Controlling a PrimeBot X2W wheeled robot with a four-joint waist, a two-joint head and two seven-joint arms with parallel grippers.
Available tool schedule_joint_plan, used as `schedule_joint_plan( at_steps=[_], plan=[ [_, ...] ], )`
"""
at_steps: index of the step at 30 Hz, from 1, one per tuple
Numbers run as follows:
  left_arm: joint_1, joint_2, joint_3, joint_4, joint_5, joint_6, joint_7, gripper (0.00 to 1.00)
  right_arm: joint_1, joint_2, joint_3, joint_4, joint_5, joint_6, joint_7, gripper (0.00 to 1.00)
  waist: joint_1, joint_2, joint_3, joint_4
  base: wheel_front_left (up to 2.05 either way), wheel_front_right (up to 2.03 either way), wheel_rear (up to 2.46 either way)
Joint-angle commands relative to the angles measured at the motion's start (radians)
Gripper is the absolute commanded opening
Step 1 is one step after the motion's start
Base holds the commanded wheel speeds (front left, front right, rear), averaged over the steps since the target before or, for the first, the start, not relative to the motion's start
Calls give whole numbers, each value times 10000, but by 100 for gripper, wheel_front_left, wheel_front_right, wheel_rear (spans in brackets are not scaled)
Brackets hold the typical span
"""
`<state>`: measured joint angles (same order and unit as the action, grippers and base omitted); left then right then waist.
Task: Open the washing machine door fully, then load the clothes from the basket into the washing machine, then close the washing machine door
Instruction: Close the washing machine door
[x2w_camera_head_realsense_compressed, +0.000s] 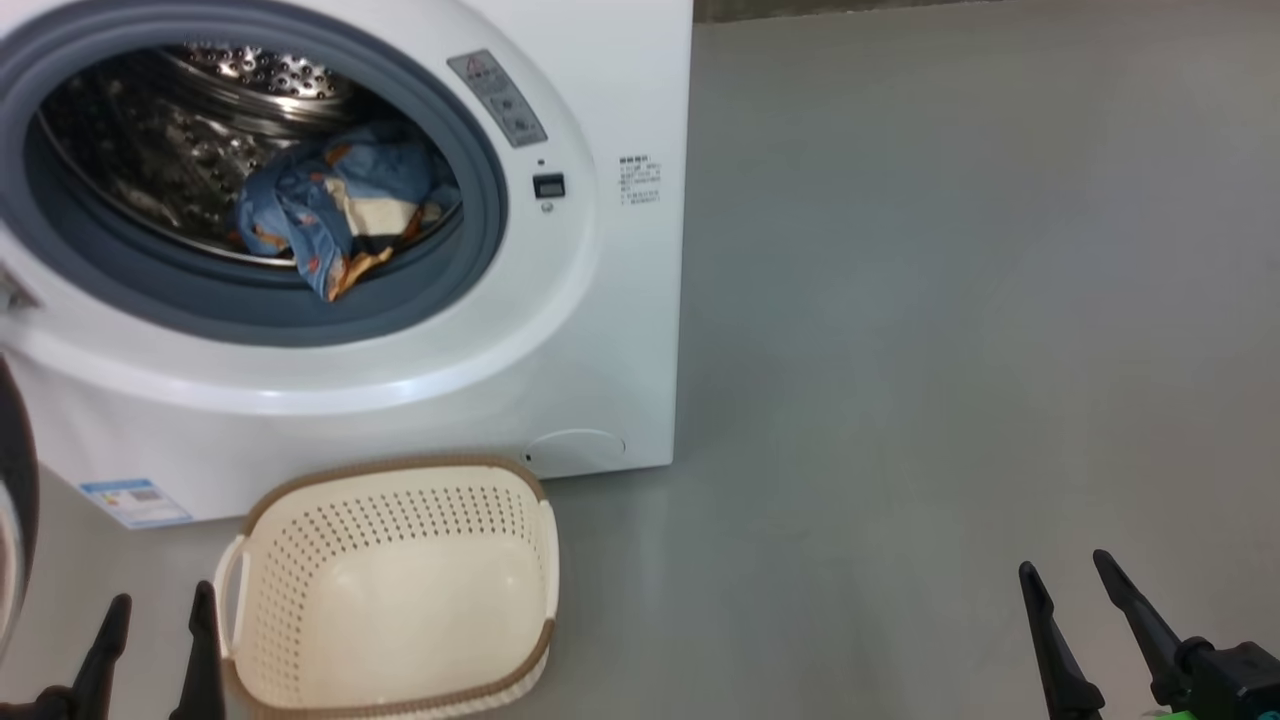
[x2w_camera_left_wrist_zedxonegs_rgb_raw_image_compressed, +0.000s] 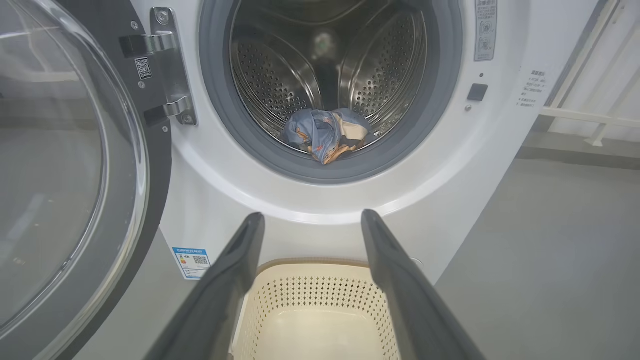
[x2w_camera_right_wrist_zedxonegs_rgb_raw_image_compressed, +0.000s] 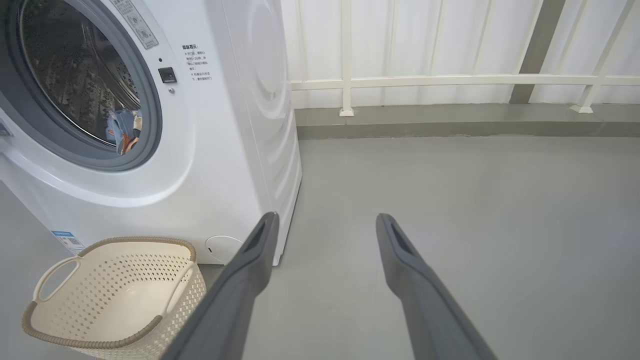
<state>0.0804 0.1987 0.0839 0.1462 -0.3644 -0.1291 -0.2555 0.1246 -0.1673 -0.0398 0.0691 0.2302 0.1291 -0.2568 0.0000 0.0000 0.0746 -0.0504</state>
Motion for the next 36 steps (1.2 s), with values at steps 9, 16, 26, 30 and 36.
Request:
schedule_joint_plan(
  at_steps=[9, 16, 26, 30, 36],
  plan=[
    [-294, 232, 293, -343, 154, -16, -63, 100, -60, -203, 211, -251, -38, 16, -49, 100, 0, 0, -79, 73, -73, 73, 0],
    [-307, 200, 145, -337, 117, -16, -63, 100, 24, -221, 195, -253, -47, 16, -49, 100, 0, 0, -154, 277, -3, 3, 0],
    [-363, -2, 289, -226, -4, -16, -63, 100, -317, -259, 620, -209, -46, 16, -49, 100, 0, 0, -35, 1405, 0, 0, 0],
    [-334, -114, 389, -225, -36, -16, -63, 100, -687, -337, 944, -137, -28, 16, -49, 100, 0, 0, 65, 2046, 0, 0, 0],
    [-285, -400, 672, -148, 19, -16, -63, 100, -1232, -534, 1498, 33, 10, 16, -49, 100, 0, 0, 136, 3072, 0, 0, 0]
  ],
)
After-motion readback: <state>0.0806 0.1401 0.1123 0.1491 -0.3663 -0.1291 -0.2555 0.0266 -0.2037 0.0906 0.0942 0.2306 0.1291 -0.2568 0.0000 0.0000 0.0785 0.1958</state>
